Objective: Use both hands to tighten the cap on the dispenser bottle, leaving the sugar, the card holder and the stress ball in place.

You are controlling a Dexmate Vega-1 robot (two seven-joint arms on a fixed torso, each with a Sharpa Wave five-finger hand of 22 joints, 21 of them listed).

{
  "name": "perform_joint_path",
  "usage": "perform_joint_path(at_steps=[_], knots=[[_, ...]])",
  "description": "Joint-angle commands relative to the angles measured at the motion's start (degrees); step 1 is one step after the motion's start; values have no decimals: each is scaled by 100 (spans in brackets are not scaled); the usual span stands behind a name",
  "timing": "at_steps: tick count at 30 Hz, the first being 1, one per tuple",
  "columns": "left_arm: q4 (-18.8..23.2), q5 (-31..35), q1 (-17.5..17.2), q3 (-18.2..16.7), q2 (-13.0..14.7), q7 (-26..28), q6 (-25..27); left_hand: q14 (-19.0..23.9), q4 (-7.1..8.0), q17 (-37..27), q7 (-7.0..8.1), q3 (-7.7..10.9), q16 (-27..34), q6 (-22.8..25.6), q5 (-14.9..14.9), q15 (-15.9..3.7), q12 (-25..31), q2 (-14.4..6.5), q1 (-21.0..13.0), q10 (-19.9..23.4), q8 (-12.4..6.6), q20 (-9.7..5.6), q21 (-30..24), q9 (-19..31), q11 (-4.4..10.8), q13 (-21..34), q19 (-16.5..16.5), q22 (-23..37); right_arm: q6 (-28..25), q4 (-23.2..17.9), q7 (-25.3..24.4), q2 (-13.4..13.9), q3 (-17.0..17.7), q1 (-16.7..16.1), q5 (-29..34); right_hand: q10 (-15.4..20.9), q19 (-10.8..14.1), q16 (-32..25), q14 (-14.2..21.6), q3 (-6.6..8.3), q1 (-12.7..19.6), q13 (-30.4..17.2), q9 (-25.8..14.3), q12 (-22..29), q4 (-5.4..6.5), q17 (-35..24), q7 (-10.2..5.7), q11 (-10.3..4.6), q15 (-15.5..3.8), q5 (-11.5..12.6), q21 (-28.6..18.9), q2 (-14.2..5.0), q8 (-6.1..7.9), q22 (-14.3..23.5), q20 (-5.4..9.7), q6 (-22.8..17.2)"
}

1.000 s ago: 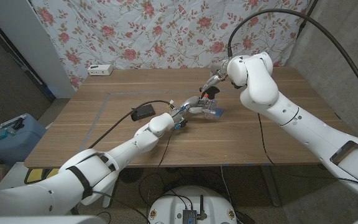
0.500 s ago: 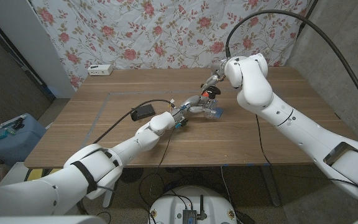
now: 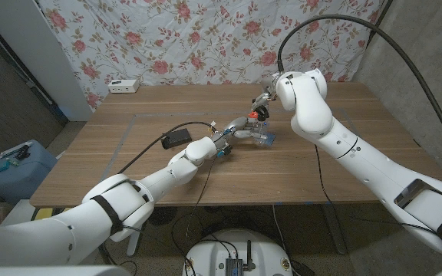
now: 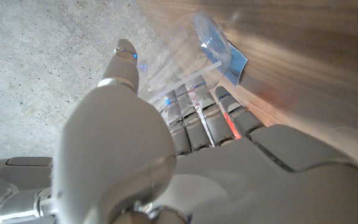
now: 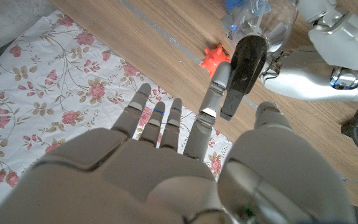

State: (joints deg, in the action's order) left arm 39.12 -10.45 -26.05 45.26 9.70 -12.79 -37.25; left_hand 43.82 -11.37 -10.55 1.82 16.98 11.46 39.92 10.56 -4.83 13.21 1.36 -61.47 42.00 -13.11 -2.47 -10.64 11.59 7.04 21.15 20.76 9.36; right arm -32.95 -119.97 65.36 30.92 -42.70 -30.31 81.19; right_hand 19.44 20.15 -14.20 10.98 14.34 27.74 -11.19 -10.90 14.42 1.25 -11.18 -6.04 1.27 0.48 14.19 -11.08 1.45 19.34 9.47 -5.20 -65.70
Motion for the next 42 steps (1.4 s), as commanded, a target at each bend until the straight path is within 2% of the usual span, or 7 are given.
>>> perform_joint_path(at_steps=[1,13,25,37,42], knots=[[228,23,-84,8,75,33,105,53,259,-24,146,301,40,536,-16,-456,7,-581,207,52,-37,-505,3,32,-16,32,-12,13,81,2,-197,-148,90,-232,432,216,159,-57,214,86,10,1,8,29,-17,-10,1,-49,-89,-18,-36,-77,98,15,70,-374],[785,65,-322,-12,281,154,336,57,270,-17,134,308,34,537,-14,-451,13,-585,222,85,-33,-497,2,33,-21,39,-11,13,157,-62,-274,-327,197,-495,845,588,357,-55,481,195,71,10,33,50,-95,5,-17,-168,-177,-52,-41,-214,202,18,180,-949],[969,96,-404,-28,357,210,383,60,268,-13,140,318,29,542,-12,-442,2,-586,223,74,-30,-492,3,33,-18,46,-10,13,274,-175,-224,-486,361,-709,1202,680,384,-39,555,188,48,14,40,33,-125,9,26,-145,-189,-79,-27,-178,204,19,172,-1067],[1147,137,-487,-42,426,282,406,78,271,-15,154,319,37,566,-11,-448,3,-588,230,91,-35,-493,2,33,-24,52,-9,13,461,-369,-138,-610,532,-908,1497,718,381,-21,604,62,-164,15,43,-17,-80,-12,67,-115,-183,-117,-3,-28,95,20,103,-939],[1265,147,-541,-52,472,312,442,76,268,-14,148,322,33,562,-10,-448,-1,-585,230,87,-32,-495,3,34,-23,55,-10,13,518,-495,-125,-638,626,-1013,1623,706,368,2,618,-3,-310,11,35,-71,-35,-26,58,-85,-184,-111,12,24,-74,22,72,-628]])
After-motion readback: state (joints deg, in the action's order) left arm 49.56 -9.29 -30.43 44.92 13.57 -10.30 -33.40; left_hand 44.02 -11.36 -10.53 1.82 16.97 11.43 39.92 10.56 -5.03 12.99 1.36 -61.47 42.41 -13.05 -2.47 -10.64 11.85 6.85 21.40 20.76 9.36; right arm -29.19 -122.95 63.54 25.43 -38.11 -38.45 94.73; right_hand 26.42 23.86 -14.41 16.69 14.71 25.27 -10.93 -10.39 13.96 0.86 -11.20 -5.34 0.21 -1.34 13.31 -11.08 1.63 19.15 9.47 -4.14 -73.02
